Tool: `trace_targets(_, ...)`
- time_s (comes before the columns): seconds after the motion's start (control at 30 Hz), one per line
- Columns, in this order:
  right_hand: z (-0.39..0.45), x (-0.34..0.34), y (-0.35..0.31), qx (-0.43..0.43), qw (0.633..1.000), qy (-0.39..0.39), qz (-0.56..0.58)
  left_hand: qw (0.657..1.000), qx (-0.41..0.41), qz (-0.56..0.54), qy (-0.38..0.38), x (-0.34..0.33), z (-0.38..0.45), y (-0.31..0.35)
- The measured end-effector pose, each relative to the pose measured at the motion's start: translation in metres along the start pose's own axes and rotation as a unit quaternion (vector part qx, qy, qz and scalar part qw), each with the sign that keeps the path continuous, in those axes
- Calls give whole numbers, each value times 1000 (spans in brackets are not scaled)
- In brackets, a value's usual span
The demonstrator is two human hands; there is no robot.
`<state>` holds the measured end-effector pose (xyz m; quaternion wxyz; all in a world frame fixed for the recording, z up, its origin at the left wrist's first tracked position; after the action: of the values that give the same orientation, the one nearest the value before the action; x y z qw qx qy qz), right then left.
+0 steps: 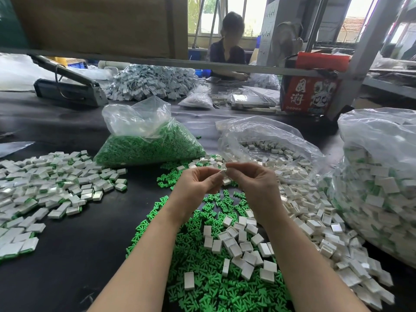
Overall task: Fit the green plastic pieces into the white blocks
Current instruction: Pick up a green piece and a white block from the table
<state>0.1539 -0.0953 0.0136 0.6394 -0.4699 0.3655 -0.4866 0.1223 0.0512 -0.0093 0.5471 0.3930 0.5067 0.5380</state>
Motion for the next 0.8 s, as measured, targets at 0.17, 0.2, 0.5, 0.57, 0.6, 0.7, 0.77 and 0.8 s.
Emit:
trace_targets(0.17,0,-1,1,-1,1000,-7,15,999,0,40,-27,0,1,-3)
trace_targets(0.2,0,-1,1,1,1000,-12,12,998,7,57,-39,0,0,-5)
trace_targets(0.5,2,-3,12,-33,999,-31,21,987,44,118,-96,-2,-4,-12)
trace_targets(0.57,3,-2,14,-46,998,-37,3,987,37,130,-87,-3,-4,-12)
trace_targets(0.6,3,-1,15,-49,998,-43,-18,987,34,132,-83,-4,-4,-10)
trace_targets(0.7,4,-3,18,-57,987,-84,-125,987,31,141,-74,-7,-4,-9)
trace_targets(0.77,4,-8,21,-54,972,-122,-196,983,27,164,-74,-8,-3,-8)
trace_targets(0.8,3,-10,21,-43,961,-132,-238,981,21,180,-73,-8,-3,-8)
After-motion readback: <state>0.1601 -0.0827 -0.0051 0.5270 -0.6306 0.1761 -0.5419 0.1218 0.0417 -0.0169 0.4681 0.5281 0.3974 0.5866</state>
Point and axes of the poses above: each hand's wrist, its own z-axis towards the middle knuckle, its own x-axis out of the back of the hand, y = z × x, the point moved 4 cm from there along z, towards the middle knuckle, and after that the axes turned 1 degree about -z, right-handed, at the moved point
